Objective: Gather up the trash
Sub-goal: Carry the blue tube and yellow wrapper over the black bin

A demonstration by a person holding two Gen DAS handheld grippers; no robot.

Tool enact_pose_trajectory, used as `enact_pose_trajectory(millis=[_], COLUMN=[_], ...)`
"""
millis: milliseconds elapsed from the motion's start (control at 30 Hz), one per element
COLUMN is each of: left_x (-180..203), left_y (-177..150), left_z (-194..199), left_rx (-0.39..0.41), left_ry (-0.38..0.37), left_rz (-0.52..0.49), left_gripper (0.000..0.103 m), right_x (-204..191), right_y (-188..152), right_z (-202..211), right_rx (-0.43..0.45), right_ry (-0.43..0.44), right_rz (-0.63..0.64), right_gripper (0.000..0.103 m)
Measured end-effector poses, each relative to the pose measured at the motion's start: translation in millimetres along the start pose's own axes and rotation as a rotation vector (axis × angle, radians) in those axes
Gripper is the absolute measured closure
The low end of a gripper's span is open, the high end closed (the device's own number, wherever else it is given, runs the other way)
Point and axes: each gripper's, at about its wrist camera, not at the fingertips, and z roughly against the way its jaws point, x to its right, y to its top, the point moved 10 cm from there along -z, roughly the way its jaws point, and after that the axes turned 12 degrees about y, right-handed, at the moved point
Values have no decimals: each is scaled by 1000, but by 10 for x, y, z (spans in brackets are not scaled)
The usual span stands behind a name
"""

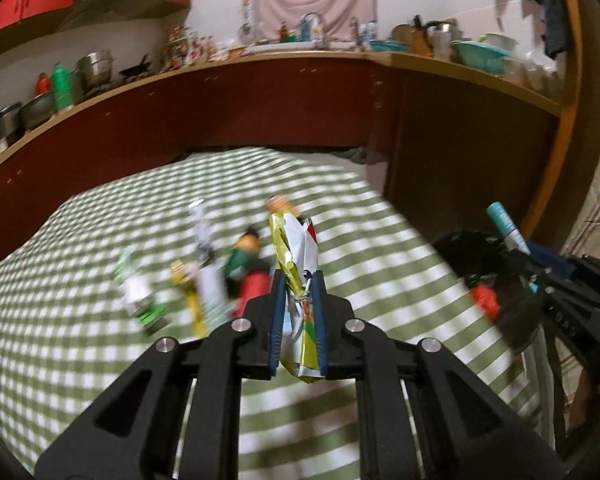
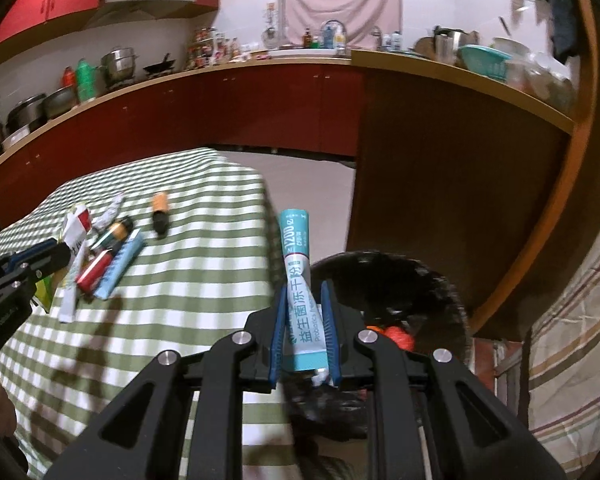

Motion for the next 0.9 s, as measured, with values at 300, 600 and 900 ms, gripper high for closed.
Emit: enact_pose_trajectory(millis=[300,600,900], left_x=[780,1259,1577], left_y=[246,240,264], left_z=[-111,-288,-412], left_rx=[43,12,1], left_ry=[-97,-133,-145], left_rz=[-86,-135,-170], left_gripper=[90,90,90], right_x=[470,728,889], right_y=[15,-29,-53], right_z=[29,-10,-88], right_rx=[18,26,27], right_ry=[-66,-79,-65], right_rz=[-50,-81,-110], right_gripper=[84,84,84])
